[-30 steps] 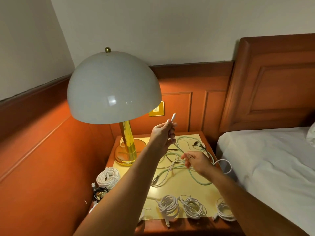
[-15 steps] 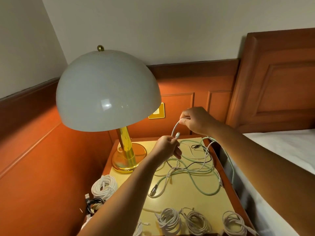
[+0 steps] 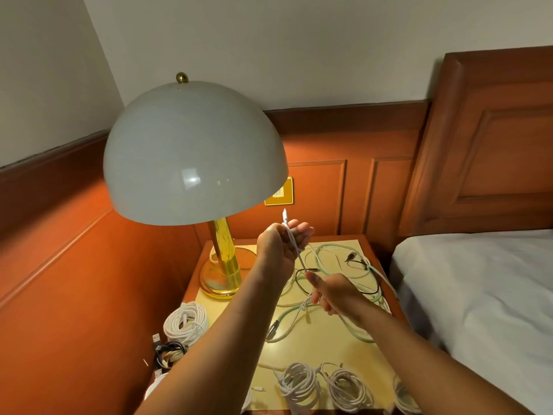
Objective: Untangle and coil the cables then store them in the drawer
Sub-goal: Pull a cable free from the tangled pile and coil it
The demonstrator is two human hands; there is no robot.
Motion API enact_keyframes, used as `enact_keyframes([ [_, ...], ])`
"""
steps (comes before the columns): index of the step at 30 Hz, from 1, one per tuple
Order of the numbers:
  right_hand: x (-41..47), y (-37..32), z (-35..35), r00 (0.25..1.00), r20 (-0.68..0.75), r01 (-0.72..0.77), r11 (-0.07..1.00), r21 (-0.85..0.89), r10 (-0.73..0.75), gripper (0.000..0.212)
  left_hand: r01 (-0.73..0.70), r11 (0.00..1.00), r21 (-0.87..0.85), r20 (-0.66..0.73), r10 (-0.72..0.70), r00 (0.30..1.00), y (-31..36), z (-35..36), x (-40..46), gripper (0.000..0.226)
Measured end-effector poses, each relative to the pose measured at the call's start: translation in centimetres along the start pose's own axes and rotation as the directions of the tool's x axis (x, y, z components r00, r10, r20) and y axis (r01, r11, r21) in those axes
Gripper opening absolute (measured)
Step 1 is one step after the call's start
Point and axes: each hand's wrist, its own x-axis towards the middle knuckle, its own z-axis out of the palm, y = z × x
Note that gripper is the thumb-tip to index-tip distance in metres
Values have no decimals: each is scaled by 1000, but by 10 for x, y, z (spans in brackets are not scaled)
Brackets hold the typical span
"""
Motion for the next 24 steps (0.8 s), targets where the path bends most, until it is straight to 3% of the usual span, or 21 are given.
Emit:
enact_keyframes([
  [4,36,-8,-14,1000,-20,14,990,-141,-17,36,-134,978,163,92,120,988,-5,-6,-7,29],
  [9,63,-39,-57,982,-134,87,946,-313,-134,17,-323,839,439,286,210,935,-5,-22,-9,33],
  [11,70,-55,-67,962,-214,82,928,-364,-168,28,-354,818,452,349,203,915,-7,-22,-11,34],
  [14,69,-73,-77,952,-277,-48,830,-556,-130,54,-397,801,447,399,218,890,-9,-15,-14,36],
  [17,60,-82,-85,962,-227,-26,779,-627,-151,47,-457,749,480,463,226,857,-9,-8,-20,34],
  [20,49,-90,-92,960,-132,150,851,-504,-247,22,-512,594,621,517,180,837,-13,-6,-25,31],
  [22,36,-103,-98,941,-121,232,864,-447,-315,16,-534,403,744,519,155,841,-20,-10,-23,29],
  [24,19,-115,-99,916,-122,285,835,-471,-382,14,-505,296,810,480,158,863,-25,-15,-16,25],
])
